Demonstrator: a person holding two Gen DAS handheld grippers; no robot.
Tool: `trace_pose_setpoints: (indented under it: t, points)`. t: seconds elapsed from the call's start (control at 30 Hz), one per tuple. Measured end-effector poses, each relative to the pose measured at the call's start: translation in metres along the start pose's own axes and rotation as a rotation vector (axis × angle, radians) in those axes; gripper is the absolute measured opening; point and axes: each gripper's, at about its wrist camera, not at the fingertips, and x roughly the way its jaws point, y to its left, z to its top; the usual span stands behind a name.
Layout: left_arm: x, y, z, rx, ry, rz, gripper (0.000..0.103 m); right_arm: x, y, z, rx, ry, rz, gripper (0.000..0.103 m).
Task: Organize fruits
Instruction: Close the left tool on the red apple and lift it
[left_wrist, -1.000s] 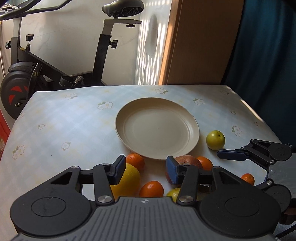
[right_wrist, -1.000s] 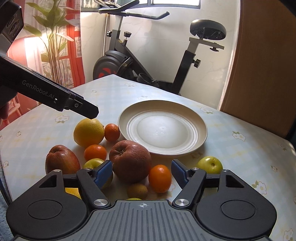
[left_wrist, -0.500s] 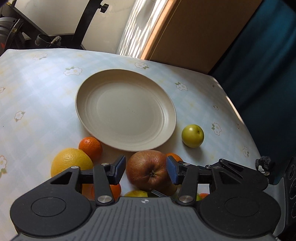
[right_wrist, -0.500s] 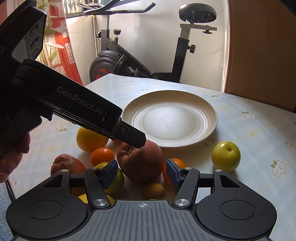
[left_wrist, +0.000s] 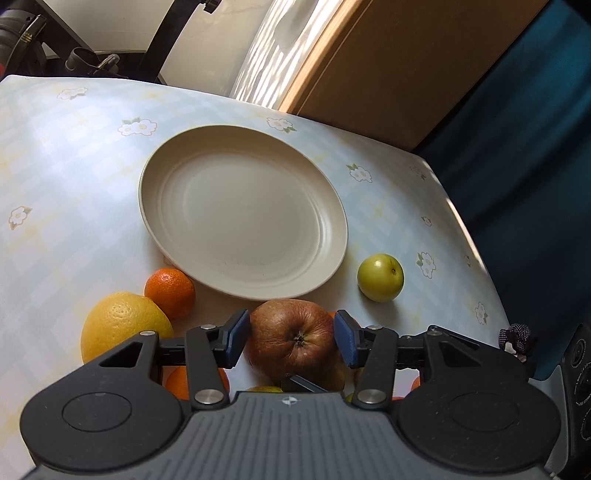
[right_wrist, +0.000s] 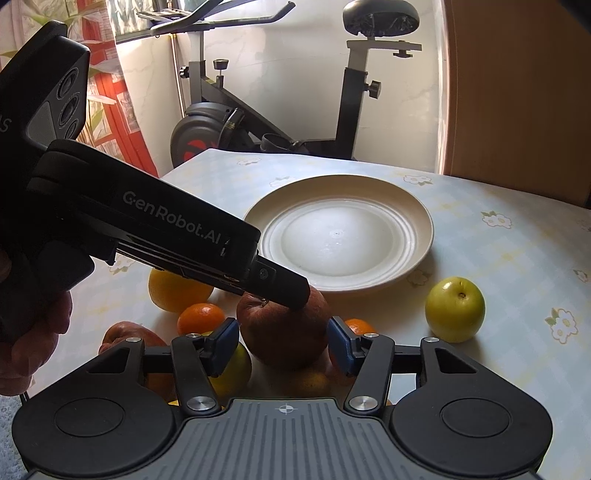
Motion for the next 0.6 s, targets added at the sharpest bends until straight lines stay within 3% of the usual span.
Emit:
trace_pose_setpoints:
  t: [0.27,0.43,0.6]
  points:
    - [0.002,0.001,0.002,0.009,0.009,-0.007,0.053,0.004,0.003,0.007,-0.08,0.027,0.0,0.054]
    - [0.001,0.004,0.003,0.004,0.018,-0.021,0.053,0.013,0.009,0.015,-0.194,0.078,0.022,0.054]
    - [0.001,0.008,0.002,-0.013,0.025,-0.037,0.052,0.017,0.006,0.021,-0.202,0.11,0.05,0.055]
